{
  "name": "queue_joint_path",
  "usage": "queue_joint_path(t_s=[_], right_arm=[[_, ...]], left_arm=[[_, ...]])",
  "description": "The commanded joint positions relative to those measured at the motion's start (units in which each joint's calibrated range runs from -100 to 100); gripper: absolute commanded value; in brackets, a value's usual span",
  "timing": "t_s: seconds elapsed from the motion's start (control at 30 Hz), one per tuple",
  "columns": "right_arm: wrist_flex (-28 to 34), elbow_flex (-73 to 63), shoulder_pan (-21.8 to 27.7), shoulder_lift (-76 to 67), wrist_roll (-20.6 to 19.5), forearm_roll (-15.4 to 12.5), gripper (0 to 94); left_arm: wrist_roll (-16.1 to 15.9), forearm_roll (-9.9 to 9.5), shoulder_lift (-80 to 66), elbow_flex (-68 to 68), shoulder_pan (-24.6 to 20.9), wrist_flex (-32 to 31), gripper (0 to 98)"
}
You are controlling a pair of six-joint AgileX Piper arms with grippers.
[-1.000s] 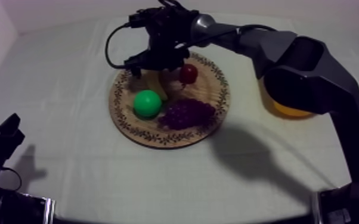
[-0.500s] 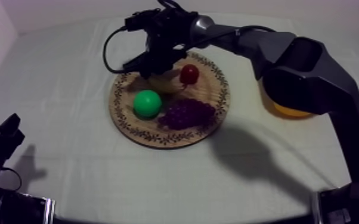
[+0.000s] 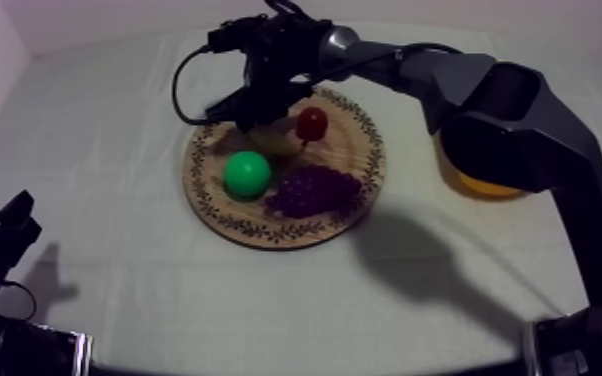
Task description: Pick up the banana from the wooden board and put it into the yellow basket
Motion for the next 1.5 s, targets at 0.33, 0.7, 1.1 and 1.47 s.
queue_joint_path(t_s=[0.33, 0.7, 1.1, 1.47], right_arm=[[0.8, 3.3, 1.1, -9.6, -0.4, 0.1, 17.3], [-0.3, 12.1, 5.0, -25.9, -0.7, 2.4, 17.7], [-0.7, 25.7, 16.7, -44.9, 3.1, 3.4, 17.4], [-7.1, 47.8, 27.7, -61.5, 6.0, 4.5, 16.9]], left_arm=[[0.0, -0.02, 0.0, 0.0, 0.0, 0.0, 0.1], [0.0, -0.02, 0.0, 0.0, 0.0, 0.0, 0.1], [0.0, -0.02, 0.0, 0.0, 0.0, 0.0, 0.1], [0.0, -0.02, 0.0, 0.0, 0.0, 0.0, 0.1]])
